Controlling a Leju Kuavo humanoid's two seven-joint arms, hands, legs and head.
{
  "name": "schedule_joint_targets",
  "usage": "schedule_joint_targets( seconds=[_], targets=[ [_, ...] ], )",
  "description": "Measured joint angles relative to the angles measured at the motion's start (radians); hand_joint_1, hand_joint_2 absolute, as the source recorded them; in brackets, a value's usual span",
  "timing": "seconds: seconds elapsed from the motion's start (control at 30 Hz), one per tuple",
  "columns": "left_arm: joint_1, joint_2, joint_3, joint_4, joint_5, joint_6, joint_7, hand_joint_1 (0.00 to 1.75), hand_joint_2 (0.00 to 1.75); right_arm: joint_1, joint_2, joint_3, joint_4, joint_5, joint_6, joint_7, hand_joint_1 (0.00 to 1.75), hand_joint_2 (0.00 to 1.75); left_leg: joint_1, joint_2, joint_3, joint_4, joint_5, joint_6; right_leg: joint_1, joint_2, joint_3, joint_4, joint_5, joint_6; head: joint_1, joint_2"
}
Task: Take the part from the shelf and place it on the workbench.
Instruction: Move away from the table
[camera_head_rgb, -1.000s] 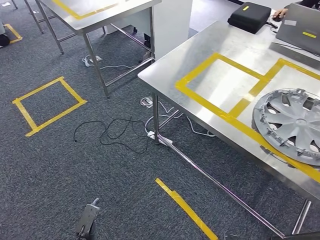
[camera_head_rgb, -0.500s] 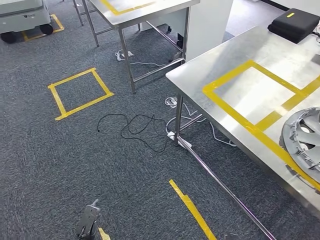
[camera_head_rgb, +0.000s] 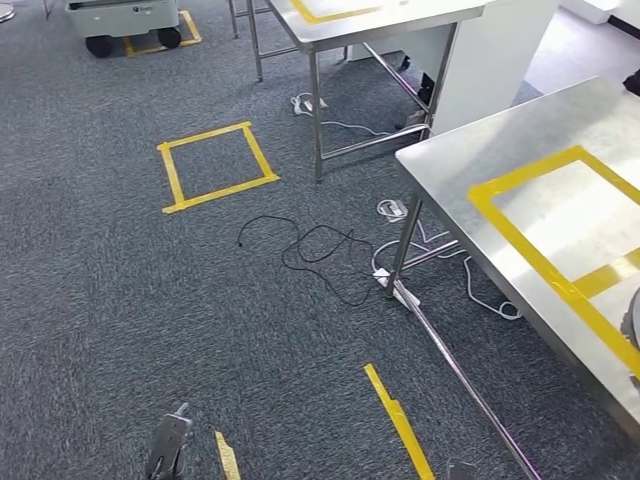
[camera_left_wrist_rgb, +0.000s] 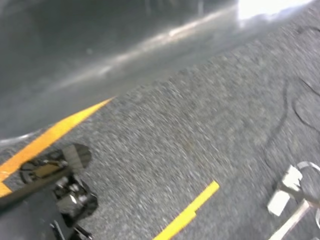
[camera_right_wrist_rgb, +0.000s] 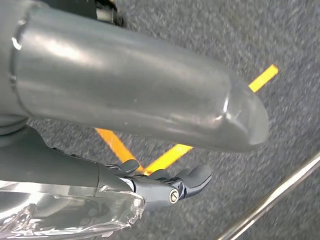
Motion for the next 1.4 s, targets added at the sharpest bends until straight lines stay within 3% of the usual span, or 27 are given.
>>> schedule_joint_targets(
  seconds=[0.07,0.13,0.17,0.2,0.23,0.27,0.33,0.37,0.43,0.5,0.57,0.63,0.7,0.73,0.8,0.83,0.9,0.93,1.0,1.07,1.17,1.2,1.23,1.27,1.3,1.37,1.4],
  targets=[
    [0.001,0.0,0.004,-0.001,-0.001,0.004,0.0,0.0,0.0,-0.002,0.0,0.0,-0.003,-0.007,0.013,-0.002,0.0,0.0,0.005,-0.022,0.001,-0.007,0.006,0.012,-0.004,0.047,-0.025,0.055,-0.039,0.009,0.005,0.0],
    [-0.001,-0.003,0.007,-0.001,-0.003,0.006,0.0,0.0,0.0,-0.002,0.0,0.0,-0.003,-0.01,0.017,-0.002,0.0,0.0,0.006,-0.044,-0.001,-0.008,0.009,0.019,-0.007,0.101,-0.089,0.186,-0.102,0.014,0.01,0.0],
    [-0.001,-0.004,0.008,-0.001,-0.004,0.006,0.0,0.0,0.0,-0.001,0.0,0.0,-0.003,-0.01,0.017,-0.002,0.0,0.0,0.006,-0.056,-0.002,-0.007,0.01,0.02,-0.008,0.11,-0.122,0.251,-0.124,0.015,0.011,0.0],
    [0.001,-0.004,0.009,-0.001,-0.005,0.006,0.0,0.0,0.0,0.0,0.0,0.0,-0.003,-0.011,0.017,-0.002,0.0,0.0,0.005,-0.068,-0.002,-0.007,0.01,0.02,-0.008,0.114,-0.143,0.287,-0.127,0.015,0.011,0.0],
    [0.003,-0.004,0.01,-0.001,-0.006,0.006,0.0,0.0,0.0,0.0,0.0,0.0,-0.003,-0.011,0.016,-0.002,0.0,0.0,0.004,-0.081,-0.002,-0.006,0.01,0.02,-0.008,0.116,-0.147,0.284,-0.109,0.014,0.011,0.0],
    [0.005,-0.004,0.011,-0.001,-0.006,0.006,0.0,0.0,0.0,0.001,0.0,0.0,-0.003,-0.011,0.015,-0.002,0.0,0.0,0.004,-0.094,0.0,-0.006,0.01,0.02,-0.008,0.121,-0.132,0.24,-0.073,0.013,0.011,0.0],
    [0.005,-0.004,0.014,-0.001,-0.007,0.006,0.0,0.0,0.0,0.0,0.0,0.0,-0.003,-0.011,0.013,-0.002,0.0,0.0,0.003,-0.119,0.0,-0.003,0.01,0.017,-0.011,0.162,-0.072,0.1,0.003,0.007,0.012,0.0],
    [0.005,-0.005,0.016,-0.001,-0.007,0.006,0.0,0.0,0.0,0.0,0.0,0.0,-0.003,-0.011,0.012,-0.002,0.0,0.0,0.003,-0.129,-0.003,-0.001,0.011,0.013,-0.014,0.187,-0.046,0.046,0.022,0.005,0.011,0.0],
    [0.005,-0.005,0.021,-0.002,-0.008,0.006,0.0,0.0,0.0,0.0,0.0,0.0,-0.003,-0.01,0.01,-0.002,0.0,0.0,0.006,-0.15,-0.013,0.001,0.016,0.001,-0.015,0.213,-0.028,0.009,0.024,0.0,0.012,0.0],
    [0.009,-0.005,0.025,-0.003,-0.009,0.008,0.0,0.0,0.0,0.0,0.001,0.0,-0.003,-0.009,0.009,-0.002,0.0,0.0,0.009,-0.164,-0.02,0.003,0.018,-0.012,-0.015,0.19,-0.024,0.003,0.028,-0.008,0.012,0.0],
    [0.011,-0.004,0.028,-0.004,-0.009,0.008,0.0,0.0,0.0,-0.001,0.001,0.0,-0.003,-0.008,0.008,-0.003,0.0,0.0,0.007,-0.13,-0.041,0.046,-0.012,-0.021,-0.017,0.162,-0.019,-0.006,0.033,-0.02,0.005,0.0],
    [0.01,-0.004,0.029,-0.004,-0.009,0.008,0.0,0.0,0.0,0.001,0.002,0.0,-0.002,-0.007,0.008,-0.003,0.0,0.0,0.009,-0.076,-0.096,0.162,-0.076,-0.03,-0.016,0.131,-0.016,-0.009,0.032,-0.028,-0.001,0.0],
    [0.012,-0.004,0.029,-0.005,-0.01,0.008,0.0,0.0,0.0,0.003,0.002,0.0,-0.002,-0.007,0.008,-0.003,0.0,0.0,0.014,-0.056,-0.147,0.271,-0.115,-0.037,-0.013,0.1,-0.016,-0.008,0.03,-0.03,-0.001,0.0],
    [0.014,-0.004,0.03,-0.005,-0.01,0.008,0.0,0.0,0.0,0.003,0.002,0.0,-0.002,-0.007,0.007,-0.003,0.0,0.0,0.015,-0.052,-0.149,0.28,-0.109,-0.038,-0.013,0.086,-0.016,-0.008,0.029,-0.03,-0.001,0.0],
    [0.016,-0.003,0.031,-0.005,-0.011,0.008,0.0,0.0,0.0,0.002,0.002,0.0,-0.002,-0.005,0.007,-0.003,0.0,0.0,0.017,-0.04,-0.098,0.191,-0.052,-0.038,-0.013,0.062,-0.013,-0.008,0.026,-0.027,-0.001,0.0],
    [0.015,-0.003,0.031,-0.005,-0.012,0.008,0.0,0.0,0.0,0.001,0.002,0.0,-0.002,-0.004,0.006,-0.003,0.0,0.0,0.015,-0.019,-0.058,0.119,-0.026,-0.036,-0.012,0.051,-0.011,-0.007,0.024,-0.024,-0.002,0.0],
    [0.012,-0.003,0.031,-0.006,-0.014,0.007,0.0,0.0,0.0,0.001,0.002,0.0,-0.002,-0.002,0.005,-0.003,0.0,0.0,0.009,0.011,-0.006,0.023,0.0,-0.026,-0.006,0.032,-0.007,-0.005,0.017,-0.014,-0.001,0.0],
    [0.012,-0.003,0.032,-0.006,-0.015,0.007,0.0,0.0,0.0,0.0,0.002,0.0,-0.002,-0.001,0.004,-0.003,0.0,0.0,0.005,0.017,0.002,0.004,0.0,-0.019,-0.004,0.022,-0.005,-0.005,0.015,-0.009,-0.001,0.0],
    [0.015,-0.002,0.034,-0.006,-0.015,0.007,0.0,0.0,0.0,-0.003,0.002,0.0,-0.002,0.001,0.003,-0.003,0.0,0.0,0.004,-0.003,0.001,-0.001,0.003,-0.006,-0.005,0.009,-0.004,-0.005,0.011,0.0,-0.002,0.0],
    [0.016,-0.002,0.036,-0.007,-0.015,0.007,0.0,0.0,0.0,-0.006,0.002,0.0,-0.002,0.002,0.003,-0.003,0.0,0.0,0.008,-0.022,0.002,-0.007,0.008,0.006,-0.009,0.039,-0.017,0.027,-0.016,0.01,0.001,0.0],
    [0.014,-0.003,0.039,-0.008,-0.015,0.007,0.0,0.0,0.0,-0.006,0.001,0.0,-0.002,0.002,0.002,-0.003,0.0,0.0,0.009,-0.054,0.001,-0.008,0.011,0.016,-0.011,0.106,-0.11,0.222,-0.107,0.015,0.008,0.0],
    [0.015,-0.004,0.04,-0.008,-0.015,0.007,0.0,0.0,0.0,-0.005,0.001,0.0,-0.002,0.002,0.002,-0.003,0.0,0.0,0.008,-0.066,0.002,-0.008,0.011,0.017,-0.011,0.113,-0.141,0.279,-0.122,0.015,0.009,0.0],
    [0.016,-0.004,0.041,-0.008,-0.015,0.007,0.0,0.0,0.0,-0.004,0.001,0.0,-0.002,0.002,0.001,-0.003,0.0,0.0,0.008,-0.078,0.002,-0.008,0.011,0.017,-0.011,0.115,-0.158,0.302,-0.118,0.014,0.009,0.0],
    [0.016,-0.004,0.043,-0.008,-0.015,0.007,0.0,0.0,0.0,-0.004,0.001,0.0,-0.002,0.003,0.001,-0.003,0.0,0.0,0.008,-0.091,0.003,-0.007,0.011,0.017,-0.011,0.118,-0.155,0.282,-0.092,0.013,0.009,0.0],
    [0.016,-0.004,0.044,-0.008,-0.015,0.007,0.0,0.0,0.0,-0.004,0.001,0.0,-0.002,0.003,0.002,-0.003,0.0,0.0,0.008,-0.104,0.004,-0.007,0.011,0.017,-0.012,0.125,-0.134,0.226,-0.053,0.01,0.009,0.0],
    [0.015,-0.005,0.046,-0.008,-0.015,0.007,0.0,0.0,0.0,-0.004,0.001,0.0,-0.002,0.005,0.002,-0.003,0.0,0.0,0.007,-0.13,0.005,-0.004,0.009,0.013,-0.017,0.173,-0.075,0.083,0.017,0.005,0.009,0.0],
    [0.014,-0.006,0.047,-0.008,-0.015,0.007,0.0,0.0,0.0,-0.005,0.0,0.001,-0.002,0.006,0.002,-0.003,0.0,0.0,0.007,-0.141,0.002,-0.003,0.01,0.009,-0.019,0.195,-0.053,0.037,0.032,0.003,0.009,0.0]
  ],
)
